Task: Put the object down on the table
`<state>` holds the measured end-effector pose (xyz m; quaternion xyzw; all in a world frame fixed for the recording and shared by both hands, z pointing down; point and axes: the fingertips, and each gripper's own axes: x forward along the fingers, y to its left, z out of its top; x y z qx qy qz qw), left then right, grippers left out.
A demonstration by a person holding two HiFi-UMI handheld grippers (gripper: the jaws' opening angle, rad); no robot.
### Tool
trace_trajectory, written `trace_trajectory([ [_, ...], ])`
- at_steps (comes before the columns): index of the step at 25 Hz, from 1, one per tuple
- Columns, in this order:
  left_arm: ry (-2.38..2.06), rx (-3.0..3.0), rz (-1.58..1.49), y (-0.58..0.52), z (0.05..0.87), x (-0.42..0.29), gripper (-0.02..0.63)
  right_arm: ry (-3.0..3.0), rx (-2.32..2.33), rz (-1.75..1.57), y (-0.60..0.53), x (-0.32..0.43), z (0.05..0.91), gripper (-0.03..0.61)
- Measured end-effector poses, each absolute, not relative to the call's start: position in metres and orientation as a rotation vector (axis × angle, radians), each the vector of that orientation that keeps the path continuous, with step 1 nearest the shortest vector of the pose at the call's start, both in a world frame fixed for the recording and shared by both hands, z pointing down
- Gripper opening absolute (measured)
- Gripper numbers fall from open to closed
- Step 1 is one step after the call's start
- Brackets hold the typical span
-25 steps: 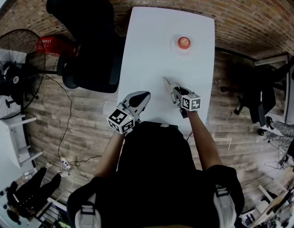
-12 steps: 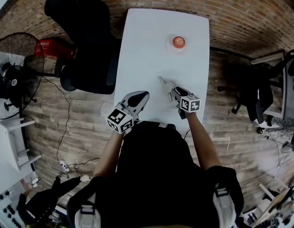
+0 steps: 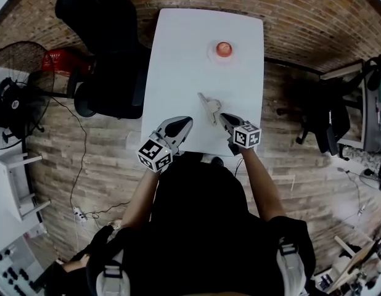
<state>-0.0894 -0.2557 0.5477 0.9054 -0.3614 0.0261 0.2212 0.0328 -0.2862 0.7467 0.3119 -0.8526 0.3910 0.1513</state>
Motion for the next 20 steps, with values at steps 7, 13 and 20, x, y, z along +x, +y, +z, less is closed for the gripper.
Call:
trace_trajectory([
  [7, -1.005, 2.514, 0.056, -0.240, 0.540, -0.074, 0.021, -2.551, 0.796, 0.952, -0.256, 0.032, 0.705, -0.003],
  [13, -1.013, 2.517, 0.050, -0.226, 0.537, -0.060, 0.021, -2.596, 0.769, 0.828, -0.243, 0.042, 0.673, -0.003],
  [20, -1.015, 2.522, 0.057, -0.206, 0.534, -0.044, 0.021, -2.661, 0.776, 0.748, -0.230, 0.052, 0.637, -0.003],
])
